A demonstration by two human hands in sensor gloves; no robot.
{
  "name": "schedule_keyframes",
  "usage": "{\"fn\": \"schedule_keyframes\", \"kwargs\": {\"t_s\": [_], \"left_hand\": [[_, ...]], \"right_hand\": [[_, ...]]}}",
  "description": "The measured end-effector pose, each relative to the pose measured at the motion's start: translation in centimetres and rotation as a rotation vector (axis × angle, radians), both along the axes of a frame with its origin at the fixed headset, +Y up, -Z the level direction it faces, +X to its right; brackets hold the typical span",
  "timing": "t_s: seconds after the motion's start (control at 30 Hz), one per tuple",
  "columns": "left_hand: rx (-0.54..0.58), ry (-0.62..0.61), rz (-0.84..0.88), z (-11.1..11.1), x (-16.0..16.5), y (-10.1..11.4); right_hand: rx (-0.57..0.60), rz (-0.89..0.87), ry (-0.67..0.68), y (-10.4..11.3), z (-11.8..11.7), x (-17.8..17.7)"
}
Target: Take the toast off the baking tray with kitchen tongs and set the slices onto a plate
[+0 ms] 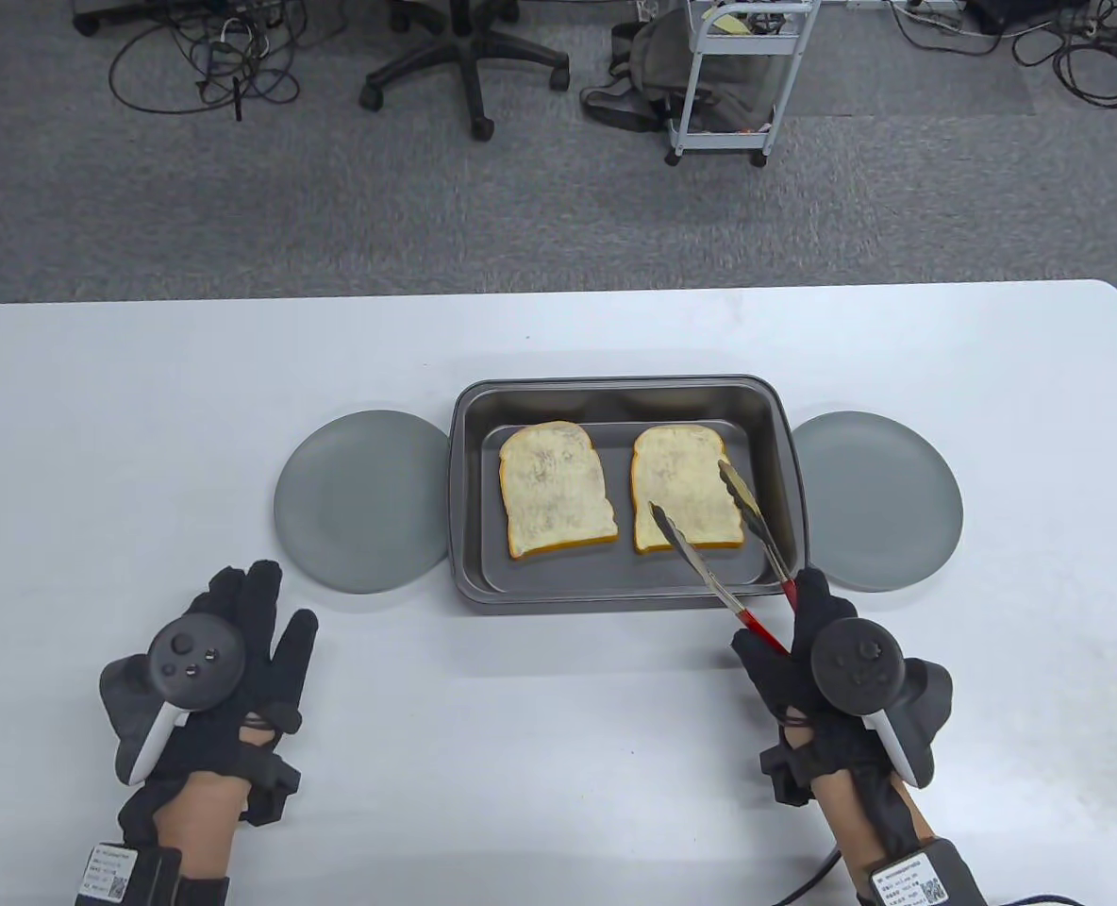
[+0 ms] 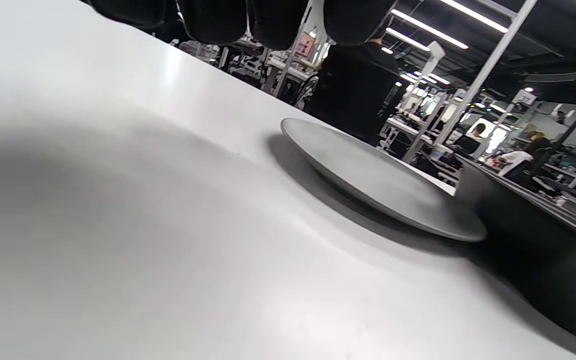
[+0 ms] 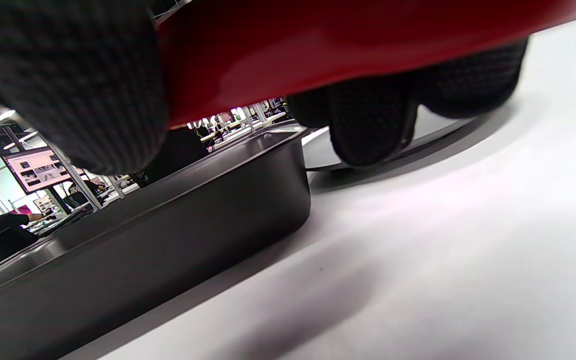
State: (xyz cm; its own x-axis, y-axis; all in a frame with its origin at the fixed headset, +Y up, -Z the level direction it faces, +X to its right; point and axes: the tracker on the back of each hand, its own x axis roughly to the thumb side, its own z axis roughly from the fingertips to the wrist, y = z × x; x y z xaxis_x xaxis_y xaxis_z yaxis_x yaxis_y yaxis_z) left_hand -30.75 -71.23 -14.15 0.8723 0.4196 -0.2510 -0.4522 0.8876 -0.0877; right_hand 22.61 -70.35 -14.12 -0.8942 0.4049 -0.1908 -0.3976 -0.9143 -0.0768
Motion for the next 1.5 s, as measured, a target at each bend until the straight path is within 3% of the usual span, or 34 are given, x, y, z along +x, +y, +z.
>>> {"fn": "schedule_keyframes", "kwargs": {"t_s": [0.3, 0.43, 0.53, 0.67, 0.87, 1.07, 1.37, 1.5], "left_hand": [[-0.132, 0.190, -0.029, -7.0, -0.4, -1.1], [-0.168, 0.293, -0.128, -9.6, -1.2, -1.7], [-0.183, 0.366, -0.177, -11.2, -2.2, -2.2], [-0.223, 0.418, -0.111, -12.5, -3.3, -3.4], [-0.246, 0.421, -0.045, -13.7, -3.6, -3.6], [-0.221, 0.398, -0.001, -13.4, -3.4, -3.1], [-0.132, 0.313, 0.245, -12.5, -2.3, -1.0], [-0.082, 0.299, 0.219, -12.1, -1.7, 0.3]], "right_hand": [[-0.018, -0.047, -0.008, 0.2, -0.2, 0.8], [-0.025, -0.058, -0.015, 0.1, -0.4, 1.1], [-0.030, -0.066, -0.019, 0.1, -0.6, 1.2], [-0.035, -0.080, -0.023, 0.1, -0.8, 1.5], [-0.033, -0.099, -0.029, 0.3, -0.9, 1.8], [-0.036, -0.113, -0.035, 0.3, -1.0, 2.1], [-0.053, -0.112, -0.032, 0.2, -1.0, 1.9], [-0.060, -0.111, -0.031, 0.2, -1.0, 1.9]]}}
